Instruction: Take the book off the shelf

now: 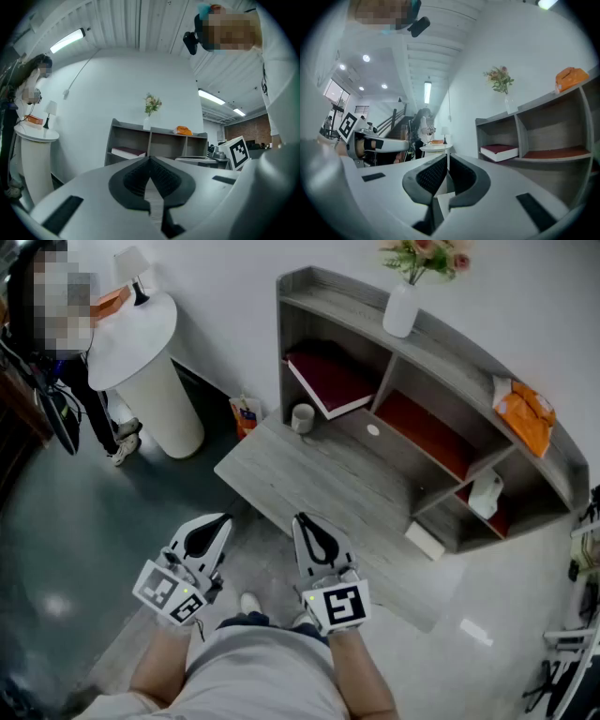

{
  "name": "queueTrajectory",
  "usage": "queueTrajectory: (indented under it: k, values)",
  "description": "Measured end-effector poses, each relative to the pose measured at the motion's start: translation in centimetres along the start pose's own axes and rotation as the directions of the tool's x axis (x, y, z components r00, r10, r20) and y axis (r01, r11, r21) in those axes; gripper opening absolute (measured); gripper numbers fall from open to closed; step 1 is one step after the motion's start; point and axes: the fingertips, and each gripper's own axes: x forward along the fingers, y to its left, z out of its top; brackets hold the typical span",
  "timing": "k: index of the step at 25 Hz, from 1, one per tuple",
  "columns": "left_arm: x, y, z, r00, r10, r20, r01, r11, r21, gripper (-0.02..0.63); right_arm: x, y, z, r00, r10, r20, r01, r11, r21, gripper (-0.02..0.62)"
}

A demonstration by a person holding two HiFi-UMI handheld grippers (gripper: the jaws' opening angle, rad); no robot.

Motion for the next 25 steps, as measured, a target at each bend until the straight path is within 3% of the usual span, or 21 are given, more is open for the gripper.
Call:
queueTrajectory:
  k: [6,17,20,25]
  values:
    - [-1.7,2.3,-0.4,1.000,-0.022,-0.010,0.022,0.999,-0.028,0.015,1.7,2.6,0.0,1.000,-0.003,-0.011,0.003,1.000,-0.004,0.026]
    - [-4.3,7.2,-1.0,0.994,-0.104,-0.024,0.103,0.994,-0.036,0.015,5.2,5.6,-2.1,0.998,-0.052,-0.045,0.055,0.996,0.076,0.026]
    - [-4.5,8.2,-1.3,0.990,-0.137,-0.024,0.136,0.990,-0.037,0.015,6.0,6.4,-2.6,0.996,-0.068,-0.065,0.072,0.996,0.049,0.026]
    - [-4.0,10.1,-1.6,0.989,-0.141,-0.033,0.138,0.988,-0.069,0.015,7.4,6.5,-3.7,0.993,-0.067,-0.095,0.073,0.995,0.069,0.017]
